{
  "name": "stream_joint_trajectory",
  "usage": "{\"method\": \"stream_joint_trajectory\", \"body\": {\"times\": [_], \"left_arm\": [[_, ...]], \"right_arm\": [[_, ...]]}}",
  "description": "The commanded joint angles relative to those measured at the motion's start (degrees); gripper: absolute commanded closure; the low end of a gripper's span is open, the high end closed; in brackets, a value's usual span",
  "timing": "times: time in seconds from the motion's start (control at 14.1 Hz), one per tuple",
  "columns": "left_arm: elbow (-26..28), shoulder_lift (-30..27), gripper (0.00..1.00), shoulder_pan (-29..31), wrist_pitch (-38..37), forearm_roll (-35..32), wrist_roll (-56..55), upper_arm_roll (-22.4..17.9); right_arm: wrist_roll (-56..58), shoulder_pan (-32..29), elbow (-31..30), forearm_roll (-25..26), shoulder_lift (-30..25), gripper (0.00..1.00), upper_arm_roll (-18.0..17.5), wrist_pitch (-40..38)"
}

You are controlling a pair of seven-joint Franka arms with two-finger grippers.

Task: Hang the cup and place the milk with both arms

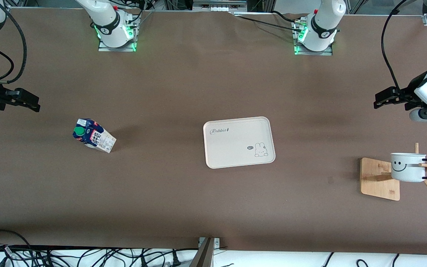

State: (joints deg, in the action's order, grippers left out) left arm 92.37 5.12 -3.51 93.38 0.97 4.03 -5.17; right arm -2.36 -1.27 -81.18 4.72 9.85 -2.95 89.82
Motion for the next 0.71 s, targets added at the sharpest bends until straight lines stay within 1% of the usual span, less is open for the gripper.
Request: {"method": "stream_joint_trajectory", "body": {"times": [0.0,0.21,0.35,0.64], "left_arm": [[-3.9,1.9,0.00,0.1,-0.6,-1.2,-0.4,0.2],[-4.0,1.6,0.00,-0.1,-0.7,-1.2,-0.5,0.6],[-4.3,1.5,0.00,-0.1,-0.7,-1.3,-0.6,1.9],[-4.6,1.5,0.00,-0.1,-0.6,-1.2,-0.6,1.9]], "right_arm": [[0.2,0.9,-1.6,-0.7,-1.2,0.00,0.7,0.3],[0.3,1.0,-1.6,-0.8,-1.1,0.00,0.4,0.2],[0.2,1.1,-1.7,-0.7,-1.1,0.00,0.4,0.1],[0.3,0.9,-0.6,-0.6,-1.1,0.00,0.5,-1.6]]}}
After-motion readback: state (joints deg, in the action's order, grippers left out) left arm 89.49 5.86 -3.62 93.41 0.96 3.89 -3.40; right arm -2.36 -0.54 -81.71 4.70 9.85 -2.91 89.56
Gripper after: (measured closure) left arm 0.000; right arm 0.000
